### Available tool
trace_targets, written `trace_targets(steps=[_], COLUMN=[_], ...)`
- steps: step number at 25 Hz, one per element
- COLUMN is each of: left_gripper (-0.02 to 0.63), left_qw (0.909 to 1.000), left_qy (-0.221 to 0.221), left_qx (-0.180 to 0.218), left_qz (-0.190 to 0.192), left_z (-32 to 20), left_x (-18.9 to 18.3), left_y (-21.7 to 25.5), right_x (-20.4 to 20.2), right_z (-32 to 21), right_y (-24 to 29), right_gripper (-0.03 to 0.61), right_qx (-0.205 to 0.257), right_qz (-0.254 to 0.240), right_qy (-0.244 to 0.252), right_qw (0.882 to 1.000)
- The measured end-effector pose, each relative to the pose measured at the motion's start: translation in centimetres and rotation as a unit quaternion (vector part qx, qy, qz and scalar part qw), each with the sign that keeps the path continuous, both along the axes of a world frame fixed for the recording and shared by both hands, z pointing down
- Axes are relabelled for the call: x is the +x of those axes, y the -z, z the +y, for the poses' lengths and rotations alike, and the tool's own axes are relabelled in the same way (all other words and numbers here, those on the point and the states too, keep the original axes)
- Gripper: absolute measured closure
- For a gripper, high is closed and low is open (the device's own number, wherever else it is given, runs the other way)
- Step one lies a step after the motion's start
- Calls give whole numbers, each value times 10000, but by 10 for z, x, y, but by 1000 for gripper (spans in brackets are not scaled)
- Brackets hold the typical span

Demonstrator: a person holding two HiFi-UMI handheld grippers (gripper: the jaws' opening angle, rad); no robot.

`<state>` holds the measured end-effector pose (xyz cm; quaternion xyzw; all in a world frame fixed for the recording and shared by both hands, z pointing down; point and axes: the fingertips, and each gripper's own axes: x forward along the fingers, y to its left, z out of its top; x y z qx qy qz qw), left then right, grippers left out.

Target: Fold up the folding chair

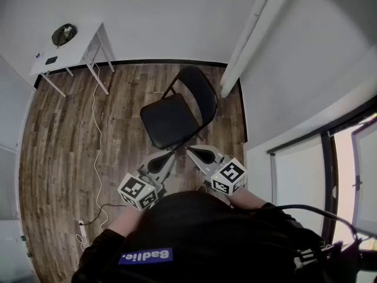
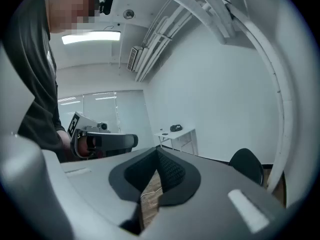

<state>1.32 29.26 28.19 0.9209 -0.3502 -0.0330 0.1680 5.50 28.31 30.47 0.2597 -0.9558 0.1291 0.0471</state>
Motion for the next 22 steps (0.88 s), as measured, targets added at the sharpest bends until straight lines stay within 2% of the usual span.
trace_targets(steps=[22], left_gripper=[612], left_qw=[9998], left_qy=[38], left_qx=[34], left_qz=[-192], left_z=[-3], left_x=[32], left_y=[0], right_x=[27], right_z=[-7], right_y=[2], right_gripper=[580], right_qx=[-20], right_qz=[-146], right_qy=[160], right_qw=[9998])
